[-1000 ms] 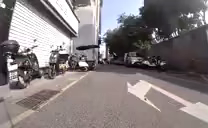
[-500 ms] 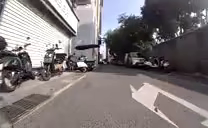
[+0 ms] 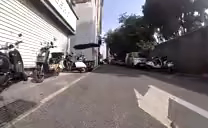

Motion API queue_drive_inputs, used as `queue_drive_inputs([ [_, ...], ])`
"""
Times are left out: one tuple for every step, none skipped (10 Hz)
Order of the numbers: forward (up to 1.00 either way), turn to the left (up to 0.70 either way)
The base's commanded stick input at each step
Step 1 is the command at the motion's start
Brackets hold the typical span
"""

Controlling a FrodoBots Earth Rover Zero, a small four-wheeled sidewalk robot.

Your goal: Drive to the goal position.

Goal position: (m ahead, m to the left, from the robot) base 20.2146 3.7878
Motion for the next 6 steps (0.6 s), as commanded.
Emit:
queue_drive_inputs([
  [0.7, 0.0],
  [0.7, 0.0],
  [0.7, 0.0],
  [0.7, 0.0],
  [0.7, 0.0],
  [0.7, 0.0],
])
